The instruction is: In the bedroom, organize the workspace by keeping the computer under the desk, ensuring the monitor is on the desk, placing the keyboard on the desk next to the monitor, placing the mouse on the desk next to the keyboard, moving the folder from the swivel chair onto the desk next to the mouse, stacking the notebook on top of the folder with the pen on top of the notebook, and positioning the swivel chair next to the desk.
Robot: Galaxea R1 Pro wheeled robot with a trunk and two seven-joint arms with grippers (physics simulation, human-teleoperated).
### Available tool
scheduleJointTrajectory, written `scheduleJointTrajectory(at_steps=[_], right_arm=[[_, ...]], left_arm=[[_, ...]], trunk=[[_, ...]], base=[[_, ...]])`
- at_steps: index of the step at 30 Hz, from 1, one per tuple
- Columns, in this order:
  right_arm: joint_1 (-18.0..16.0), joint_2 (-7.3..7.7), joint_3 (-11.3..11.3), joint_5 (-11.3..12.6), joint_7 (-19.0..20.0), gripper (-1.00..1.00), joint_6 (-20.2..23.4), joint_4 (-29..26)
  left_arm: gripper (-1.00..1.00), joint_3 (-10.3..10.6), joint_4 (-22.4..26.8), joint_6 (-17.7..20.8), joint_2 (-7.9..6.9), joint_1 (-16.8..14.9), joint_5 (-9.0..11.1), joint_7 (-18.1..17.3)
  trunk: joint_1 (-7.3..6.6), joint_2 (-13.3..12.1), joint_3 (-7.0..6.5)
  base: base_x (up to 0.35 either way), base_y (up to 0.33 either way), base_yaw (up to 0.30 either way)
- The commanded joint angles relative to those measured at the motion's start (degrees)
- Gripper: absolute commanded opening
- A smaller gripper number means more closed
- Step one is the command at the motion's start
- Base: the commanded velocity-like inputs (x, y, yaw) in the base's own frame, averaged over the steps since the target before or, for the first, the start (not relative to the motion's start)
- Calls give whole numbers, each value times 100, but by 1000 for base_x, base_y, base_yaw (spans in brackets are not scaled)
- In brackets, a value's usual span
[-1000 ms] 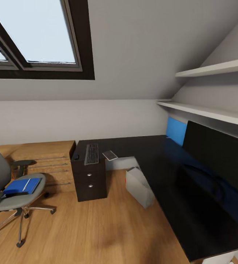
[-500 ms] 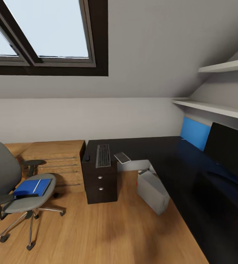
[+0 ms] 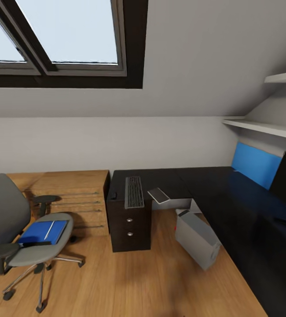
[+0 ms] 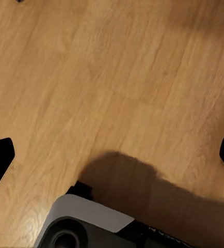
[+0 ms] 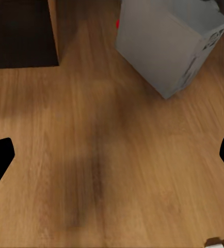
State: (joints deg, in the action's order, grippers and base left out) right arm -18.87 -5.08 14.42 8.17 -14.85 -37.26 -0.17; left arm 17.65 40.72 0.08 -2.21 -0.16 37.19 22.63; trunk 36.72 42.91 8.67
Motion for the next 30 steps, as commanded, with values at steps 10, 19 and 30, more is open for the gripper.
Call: scheduleJointTrajectory(at_steps=[10, 19, 30], right_arm=[[-2, 1, 54, 75, -26, 100, -125, -34], [-32, -2, 51, 54, -62, 100, -28, -1873], [-1376, -247, 31, 2211, 429, 100, 1308, -1964]], left_arm=[[100, 203, 776, -104, -39, -2, 106, 86], [100, -1, 2576, 1322, -15, -89, 396, 1166], [100, -756, 2226, 2343, 29, -1369, 1605, 1528]], trunk=[[93, 166, 80], [290, 527, 241], [532, 968, 439]], base=[[134, 10, 0], [0, 0, 0], [0, 0, 0]])
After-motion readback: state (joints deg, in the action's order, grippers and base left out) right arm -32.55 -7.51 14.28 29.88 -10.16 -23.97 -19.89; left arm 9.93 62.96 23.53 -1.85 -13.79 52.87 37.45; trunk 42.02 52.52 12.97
